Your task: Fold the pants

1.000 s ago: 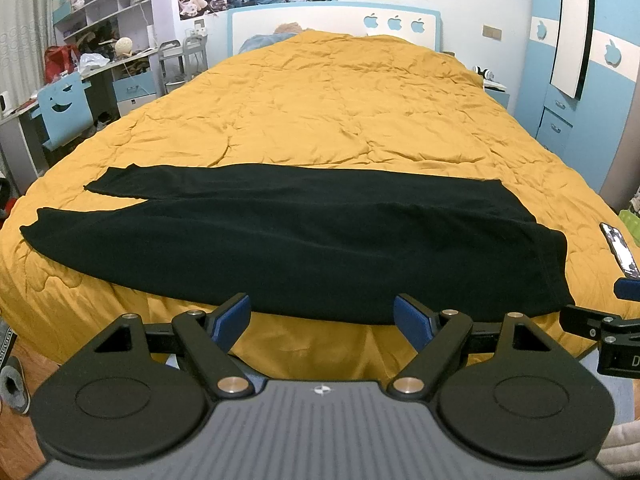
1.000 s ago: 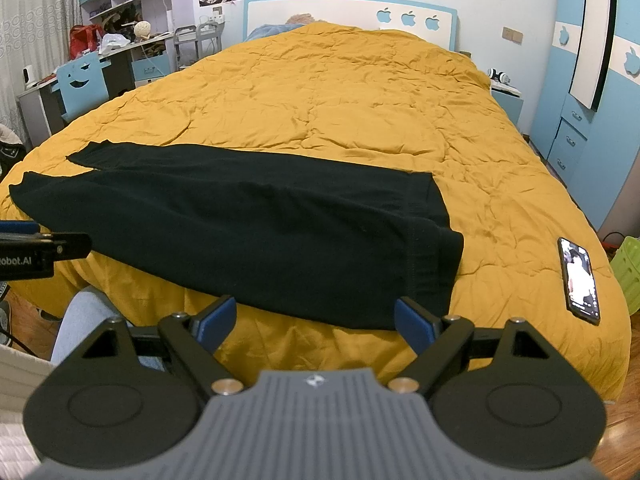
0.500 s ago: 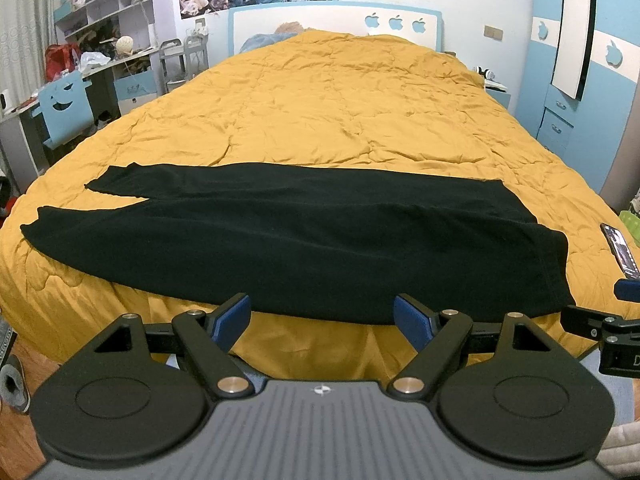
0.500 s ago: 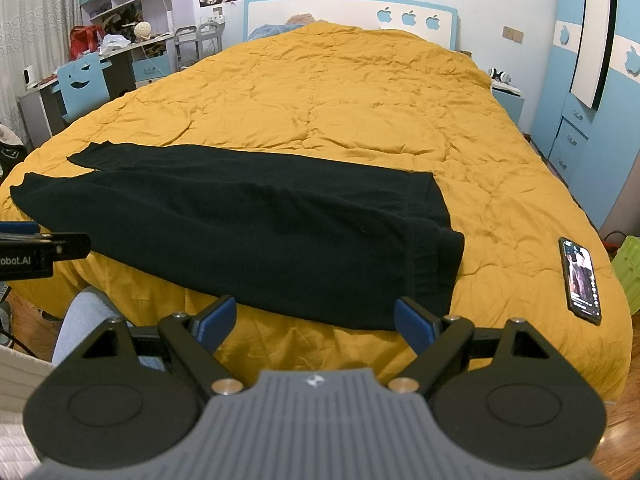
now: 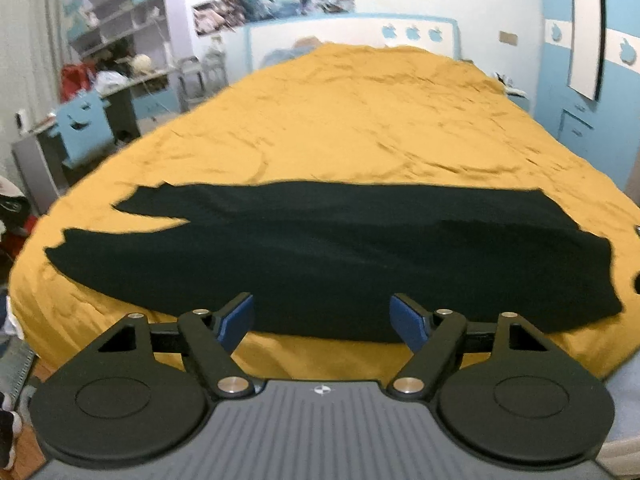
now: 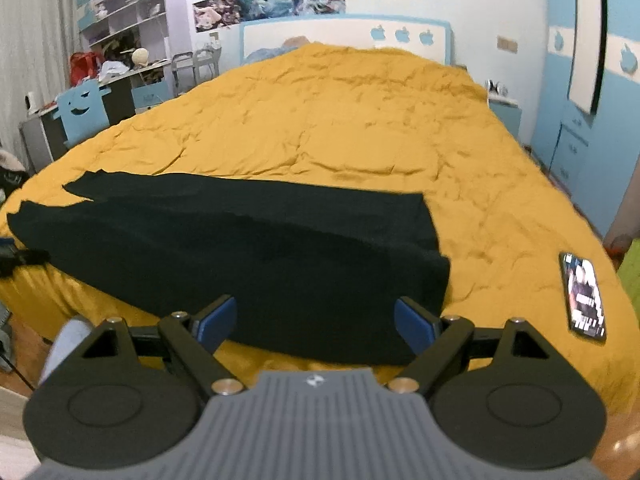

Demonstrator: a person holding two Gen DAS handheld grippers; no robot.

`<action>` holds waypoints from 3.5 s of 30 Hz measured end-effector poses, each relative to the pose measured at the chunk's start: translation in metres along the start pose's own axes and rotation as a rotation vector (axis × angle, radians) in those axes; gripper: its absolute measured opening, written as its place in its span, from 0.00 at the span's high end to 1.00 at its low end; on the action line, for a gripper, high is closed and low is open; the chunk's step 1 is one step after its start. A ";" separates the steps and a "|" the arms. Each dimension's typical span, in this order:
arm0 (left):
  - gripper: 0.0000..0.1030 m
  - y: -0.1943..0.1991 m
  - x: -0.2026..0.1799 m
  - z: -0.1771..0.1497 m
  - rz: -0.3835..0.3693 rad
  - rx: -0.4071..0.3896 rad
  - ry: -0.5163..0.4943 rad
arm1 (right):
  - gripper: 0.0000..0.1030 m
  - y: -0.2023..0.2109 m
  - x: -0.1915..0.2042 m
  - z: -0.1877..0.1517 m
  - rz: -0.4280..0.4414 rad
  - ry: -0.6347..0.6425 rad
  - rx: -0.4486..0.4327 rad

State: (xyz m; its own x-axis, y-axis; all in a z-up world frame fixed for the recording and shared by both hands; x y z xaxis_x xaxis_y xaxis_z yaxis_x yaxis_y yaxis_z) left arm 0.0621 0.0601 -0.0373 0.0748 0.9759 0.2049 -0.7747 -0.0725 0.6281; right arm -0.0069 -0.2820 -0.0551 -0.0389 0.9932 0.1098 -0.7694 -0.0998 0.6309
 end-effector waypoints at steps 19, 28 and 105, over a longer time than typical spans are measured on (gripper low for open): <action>0.23 -0.070 0.133 -0.036 0.148 0.002 -0.212 | 0.59 -0.102 -0.036 -0.056 0.028 0.448 0.225; 0.23 -0.093 0.185 -0.051 0.199 0.077 -0.267 | 0.69 -0.128 -0.026 -0.061 -0.049 0.703 0.258; 0.98 -0.383 0.235 0.118 0.494 0.393 -0.243 | 1.00 -0.360 -0.095 0.146 0.011 0.223 0.326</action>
State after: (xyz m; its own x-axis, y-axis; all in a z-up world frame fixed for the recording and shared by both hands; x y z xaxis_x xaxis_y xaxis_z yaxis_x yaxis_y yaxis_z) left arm 0.4507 0.2927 -0.1412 -0.0548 0.7383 0.6723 -0.4713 -0.6127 0.6345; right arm 0.3666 -0.3490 -0.1802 -0.2110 0.9770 -0.0294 -0.5265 -0.0883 0.8456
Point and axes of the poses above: each gripper's, at about its wrist camera, not at the fingertips, and y roughly against the way its jaws point, x to its left, z to its top, the point moved 6 cm from there along -y, roughly the way its jaws point, and after that the axes turned 8 degrees about -y, right-handed, at the moved point
